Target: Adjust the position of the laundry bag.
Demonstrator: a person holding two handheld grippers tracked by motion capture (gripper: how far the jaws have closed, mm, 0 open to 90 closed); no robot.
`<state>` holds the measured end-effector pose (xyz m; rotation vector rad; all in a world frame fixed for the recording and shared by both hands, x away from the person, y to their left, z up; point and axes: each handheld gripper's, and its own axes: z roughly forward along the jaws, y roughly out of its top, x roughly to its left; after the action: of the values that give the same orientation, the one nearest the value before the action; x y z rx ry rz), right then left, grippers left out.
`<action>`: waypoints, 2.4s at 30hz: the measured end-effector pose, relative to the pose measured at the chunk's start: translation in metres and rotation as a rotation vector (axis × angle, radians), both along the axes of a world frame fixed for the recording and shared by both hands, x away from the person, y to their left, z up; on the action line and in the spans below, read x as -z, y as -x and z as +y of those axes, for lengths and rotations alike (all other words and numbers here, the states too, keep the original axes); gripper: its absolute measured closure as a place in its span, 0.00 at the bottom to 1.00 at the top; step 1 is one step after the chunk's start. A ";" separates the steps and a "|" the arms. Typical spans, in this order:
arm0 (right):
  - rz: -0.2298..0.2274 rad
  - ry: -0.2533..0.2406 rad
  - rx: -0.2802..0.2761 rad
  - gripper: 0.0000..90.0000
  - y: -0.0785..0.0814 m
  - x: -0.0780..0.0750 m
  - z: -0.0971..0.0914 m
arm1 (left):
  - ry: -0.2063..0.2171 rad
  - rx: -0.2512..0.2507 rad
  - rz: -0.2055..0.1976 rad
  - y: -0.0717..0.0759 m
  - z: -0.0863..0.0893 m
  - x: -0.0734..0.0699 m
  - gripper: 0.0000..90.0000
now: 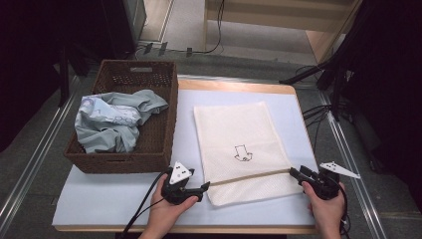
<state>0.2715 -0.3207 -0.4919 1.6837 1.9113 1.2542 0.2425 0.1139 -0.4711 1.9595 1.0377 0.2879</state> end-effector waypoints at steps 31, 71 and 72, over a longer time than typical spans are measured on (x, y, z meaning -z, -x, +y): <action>0.044 -0.046 -0.038 0.86 0.006 0.001 0.005 | -0.150 -0.014 0.015 -0.005 -0.026 0.004 0.92; 0.051 -0.038 -0.199 0.89 0.026 -0.001 0.062 | -0.162 -0.148 -0.013 0.005 0.039 -0.001 0.91; 0.055 -0.040 -0.202 0.89 0.027 -0.001 0.064 | -0.161 -0.153 -0.016 0.005 0.040 -0.001 0.91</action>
<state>0.2447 -0.2570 -0.4911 1.5915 2.1470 1.3388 0.2376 0.1535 -0.4700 2.0198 1.1873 0.4842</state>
